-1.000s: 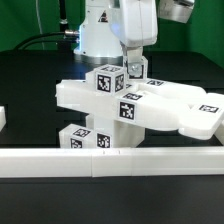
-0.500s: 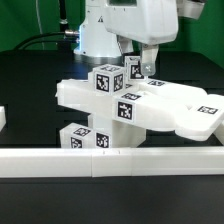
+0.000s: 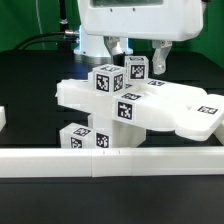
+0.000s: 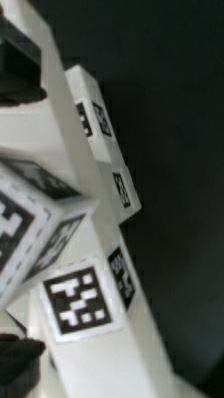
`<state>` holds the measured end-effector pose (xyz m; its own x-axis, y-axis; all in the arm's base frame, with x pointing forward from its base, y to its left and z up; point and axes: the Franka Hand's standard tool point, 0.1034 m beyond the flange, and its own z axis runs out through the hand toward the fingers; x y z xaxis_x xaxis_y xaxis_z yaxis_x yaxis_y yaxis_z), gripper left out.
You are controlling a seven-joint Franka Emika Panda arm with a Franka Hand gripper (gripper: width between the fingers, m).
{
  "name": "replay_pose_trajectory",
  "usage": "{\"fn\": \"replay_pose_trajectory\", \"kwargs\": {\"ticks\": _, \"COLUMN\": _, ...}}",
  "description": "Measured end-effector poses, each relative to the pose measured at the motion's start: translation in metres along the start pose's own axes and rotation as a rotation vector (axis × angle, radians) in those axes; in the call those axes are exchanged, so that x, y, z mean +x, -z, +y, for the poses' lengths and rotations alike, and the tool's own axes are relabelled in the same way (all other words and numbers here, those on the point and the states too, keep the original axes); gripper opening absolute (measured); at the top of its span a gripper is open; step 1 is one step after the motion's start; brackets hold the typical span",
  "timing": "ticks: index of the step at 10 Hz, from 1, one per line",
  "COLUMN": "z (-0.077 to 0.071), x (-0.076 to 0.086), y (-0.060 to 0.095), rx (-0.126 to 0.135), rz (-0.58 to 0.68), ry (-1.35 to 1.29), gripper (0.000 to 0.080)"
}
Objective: Assemble chair
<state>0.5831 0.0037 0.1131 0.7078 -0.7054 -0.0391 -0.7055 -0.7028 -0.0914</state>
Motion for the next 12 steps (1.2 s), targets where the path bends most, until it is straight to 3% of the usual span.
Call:
{"fn": "replay_pose_trajectory", "kwargs": {"ticks": 5, "z": 0.0044, "x": 0.0050, "y": 0.0015, "rx": -0.017, "rz": -0.034, "ry": 0.593, "gripper": 0.0649}}
{"fn": "replay_pose_trajectory", "kwargs": {"ticks": 8, "z": 0.0073, "x": 0.0063, "y": 0.0013, "rx": -0.017, "rz": -0.039, "ry": 0.674, "gripper": 0.0636}}
{"fn": "replay_pose_trajectory", "kwargs": {"ticks": 10, "z": 0.0073, "x": 0.0063, "y": 0.0013, "rx": -0.016, "rz": -0.039, "ry": 0.672, "gripper": 0.0284}}
{"fn": "replay_pose_trajectory", "kwargs": {"ticks": 12, "z": 0.0073, "x": 0.0063, "y": 0.0013, "rx": -0.016, "rz": -0.038, "ry": 0.635, "gripper": 0.0284}}
